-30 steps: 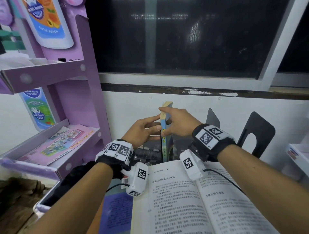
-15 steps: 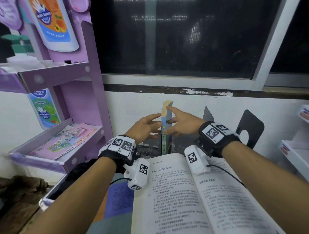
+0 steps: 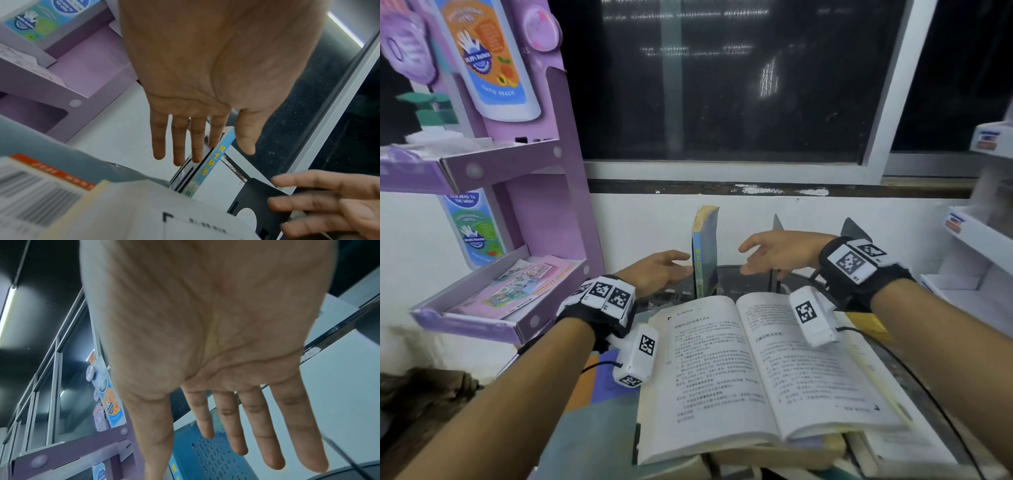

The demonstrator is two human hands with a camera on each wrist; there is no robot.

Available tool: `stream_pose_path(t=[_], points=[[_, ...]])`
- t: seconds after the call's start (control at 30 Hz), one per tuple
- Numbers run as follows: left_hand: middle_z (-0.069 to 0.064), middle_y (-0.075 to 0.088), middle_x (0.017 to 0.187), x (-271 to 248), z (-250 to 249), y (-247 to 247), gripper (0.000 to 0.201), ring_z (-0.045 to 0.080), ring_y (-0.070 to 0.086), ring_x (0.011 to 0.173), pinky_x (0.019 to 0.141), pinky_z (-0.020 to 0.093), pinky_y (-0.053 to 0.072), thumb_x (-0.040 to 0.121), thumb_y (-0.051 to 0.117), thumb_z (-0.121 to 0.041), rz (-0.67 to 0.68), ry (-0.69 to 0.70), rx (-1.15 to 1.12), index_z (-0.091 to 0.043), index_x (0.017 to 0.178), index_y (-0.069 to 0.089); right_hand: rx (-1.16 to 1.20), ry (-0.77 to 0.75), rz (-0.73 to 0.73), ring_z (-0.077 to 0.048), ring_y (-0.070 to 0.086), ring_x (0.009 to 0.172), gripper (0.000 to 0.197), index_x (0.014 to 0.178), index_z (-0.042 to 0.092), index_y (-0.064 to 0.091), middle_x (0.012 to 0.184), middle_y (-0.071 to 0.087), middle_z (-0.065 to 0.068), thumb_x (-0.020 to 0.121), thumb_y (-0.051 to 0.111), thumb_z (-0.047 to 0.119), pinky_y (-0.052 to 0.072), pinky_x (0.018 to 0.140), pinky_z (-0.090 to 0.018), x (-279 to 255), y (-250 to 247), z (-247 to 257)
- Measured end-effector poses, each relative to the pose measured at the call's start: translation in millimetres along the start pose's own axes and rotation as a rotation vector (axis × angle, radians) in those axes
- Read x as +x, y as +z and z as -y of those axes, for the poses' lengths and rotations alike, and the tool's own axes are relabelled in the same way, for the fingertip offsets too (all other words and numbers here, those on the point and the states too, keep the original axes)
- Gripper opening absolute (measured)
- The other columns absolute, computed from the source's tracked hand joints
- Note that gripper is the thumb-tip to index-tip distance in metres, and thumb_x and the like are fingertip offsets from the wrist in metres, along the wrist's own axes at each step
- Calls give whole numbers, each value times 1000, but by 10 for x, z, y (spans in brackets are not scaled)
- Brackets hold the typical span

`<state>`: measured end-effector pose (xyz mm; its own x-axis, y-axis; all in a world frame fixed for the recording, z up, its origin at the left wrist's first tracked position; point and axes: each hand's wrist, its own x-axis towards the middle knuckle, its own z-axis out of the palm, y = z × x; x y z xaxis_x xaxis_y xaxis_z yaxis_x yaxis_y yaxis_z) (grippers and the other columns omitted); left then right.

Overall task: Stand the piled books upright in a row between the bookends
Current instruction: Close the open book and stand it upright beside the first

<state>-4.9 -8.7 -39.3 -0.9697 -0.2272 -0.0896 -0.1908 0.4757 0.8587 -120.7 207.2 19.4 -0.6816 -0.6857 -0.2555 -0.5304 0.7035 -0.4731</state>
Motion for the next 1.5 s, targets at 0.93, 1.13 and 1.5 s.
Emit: stream_pose_path(t=[0.93, 1.13, 1.5], points=[[-4, 55, 127, -308, 49, 282, 61, 17, 51, 119, 109, 39, 37, 81, 66, -55, 154, -114, 426, -29, 133, 48, -44, 120, 68, -11, 49, 114, 62, 135, 26, 45, 134, 49, 10, 82, 71, 46, 41, 71, -19, -651, 268, -537], [-1, 60, 118, -256, -23, 246, 61, 17, 57, 109, 101, 37, 45, 72, 77, -48, 55, 7, 332, -24, 123, 54, -44, 127, 92, -11, 46, 114, 73, 143, 24, 36, 135, 45, 10, 82, 71, 44, 36, 67, -17, -607, 278, -505], [2, 67, 100, -386, -330, 177, 43, 16, 65, 90, 73, 22, 54, 70, 82, -7, -75, 249, 21, -15, 108, 62, 85, 74, 77, -3, 57, 99, 73, 140, 27, 36, 126, 54, 11, 80, 76, 38, 47, 55, -13, -585, 179, -478]])
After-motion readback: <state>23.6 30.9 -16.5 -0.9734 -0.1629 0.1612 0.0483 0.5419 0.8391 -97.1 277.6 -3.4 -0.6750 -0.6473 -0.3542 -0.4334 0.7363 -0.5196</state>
